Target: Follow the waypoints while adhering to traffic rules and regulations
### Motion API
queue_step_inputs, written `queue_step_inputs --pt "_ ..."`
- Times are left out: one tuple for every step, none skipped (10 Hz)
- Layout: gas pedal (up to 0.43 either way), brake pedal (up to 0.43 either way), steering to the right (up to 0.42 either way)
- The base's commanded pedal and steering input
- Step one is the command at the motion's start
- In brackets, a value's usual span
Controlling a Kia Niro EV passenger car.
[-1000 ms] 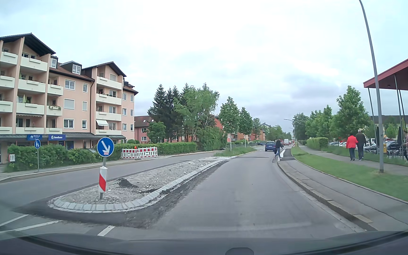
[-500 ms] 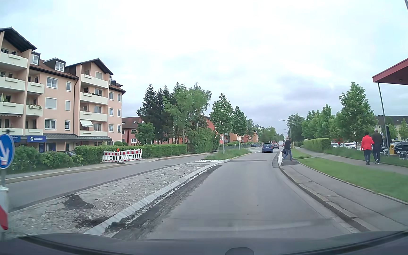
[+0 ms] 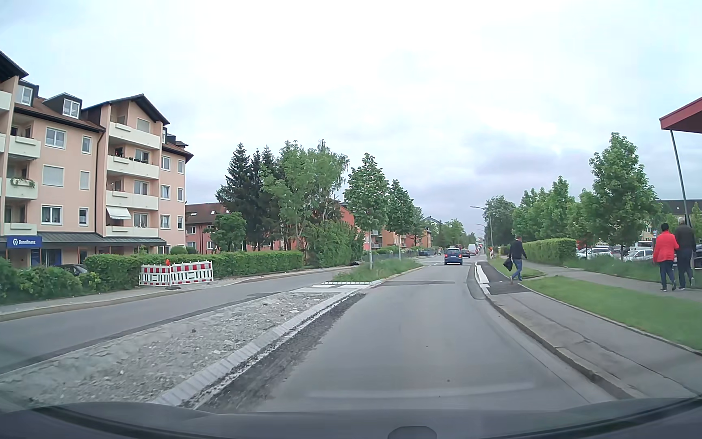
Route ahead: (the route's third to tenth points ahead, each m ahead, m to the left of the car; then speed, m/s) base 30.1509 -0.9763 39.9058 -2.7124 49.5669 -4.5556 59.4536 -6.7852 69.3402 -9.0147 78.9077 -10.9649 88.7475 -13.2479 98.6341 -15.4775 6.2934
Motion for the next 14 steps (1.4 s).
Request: queue_step_inputs --pt "0.028 0.0 0.039" --pt "0.028 0.0 0.038" --pt "0.047 0.0 0.038" --pt "0.047 0.0 0.038" --pt "0.059 0.0 0.038" --pt "0.059 0.0 0.038" --pt "0.067 0.0 0.037" --pt "0.059 0.0 0.034" --pt "0.059 0.0 0.028" --pt "0.059 0.0 0.026" --pt "0.059 0.0 0.027" --pt "0.059 0.0 0.028" --pt "0.059 0.0 0.028" --pt "0.059 0.0 0.028"
